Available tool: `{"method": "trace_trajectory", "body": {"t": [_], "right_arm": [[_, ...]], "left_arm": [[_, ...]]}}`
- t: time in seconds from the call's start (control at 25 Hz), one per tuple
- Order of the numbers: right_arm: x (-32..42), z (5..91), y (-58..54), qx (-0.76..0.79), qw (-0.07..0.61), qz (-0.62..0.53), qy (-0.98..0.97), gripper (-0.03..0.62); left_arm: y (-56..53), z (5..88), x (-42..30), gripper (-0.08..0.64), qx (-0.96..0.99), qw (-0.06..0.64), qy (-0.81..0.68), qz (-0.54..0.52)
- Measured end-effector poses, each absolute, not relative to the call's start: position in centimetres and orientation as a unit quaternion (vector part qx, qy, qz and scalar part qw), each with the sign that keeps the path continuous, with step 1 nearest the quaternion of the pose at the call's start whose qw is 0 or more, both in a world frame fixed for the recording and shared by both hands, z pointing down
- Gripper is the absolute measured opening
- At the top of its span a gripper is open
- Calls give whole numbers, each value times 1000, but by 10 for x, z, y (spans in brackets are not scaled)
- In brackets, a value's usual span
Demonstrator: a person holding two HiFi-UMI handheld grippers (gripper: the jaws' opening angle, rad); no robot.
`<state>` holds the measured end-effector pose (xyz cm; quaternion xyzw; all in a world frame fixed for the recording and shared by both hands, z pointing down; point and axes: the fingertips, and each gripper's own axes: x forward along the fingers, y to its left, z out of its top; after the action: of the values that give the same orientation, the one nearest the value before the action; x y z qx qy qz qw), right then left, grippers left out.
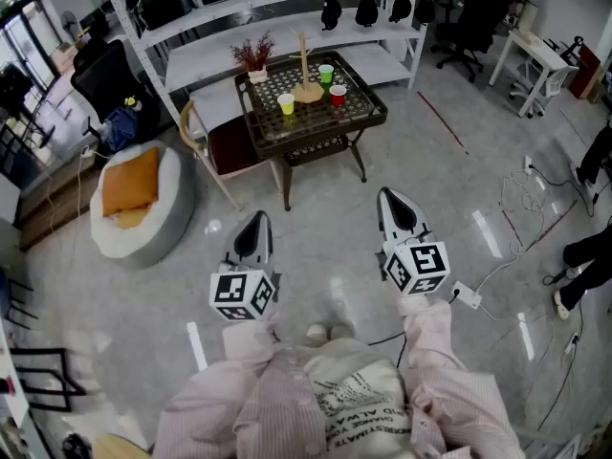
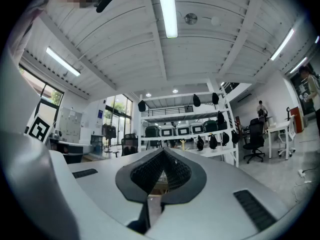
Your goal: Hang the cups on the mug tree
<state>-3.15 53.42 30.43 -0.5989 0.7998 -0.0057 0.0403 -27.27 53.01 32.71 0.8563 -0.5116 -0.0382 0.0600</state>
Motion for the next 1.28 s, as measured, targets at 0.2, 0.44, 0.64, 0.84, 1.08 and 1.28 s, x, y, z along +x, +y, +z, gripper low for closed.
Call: {"method": "trace_trajectory", "body": {"t": [0.2,0.44,0.64,0.84,1.08,1.28], "right_arm": [[-33,305,538,-595,37,-6,803,-3],[-32,307,535,-587,42,-12,809,-2],[-28,317,530,-582,32,-21,812,0],[-21,321,523,-586,39,-38,809,137],[-12,326,520,-590,47,-49,804,225],[-2,333,519,-589,44,-54,805,239]], "left_arm": [[534,326,-273,-2,854,63,-515,-41],[534,327,-272,-2,852,66,-518,-40],[534,330,-270,-2,850,68,-522,-37],[535,332,-267,-2,847,71,-526,-36],[538,337,-262,-2,843,79,-531,-34],[543,342,-251,-2,844,82,-530,-29]]}}
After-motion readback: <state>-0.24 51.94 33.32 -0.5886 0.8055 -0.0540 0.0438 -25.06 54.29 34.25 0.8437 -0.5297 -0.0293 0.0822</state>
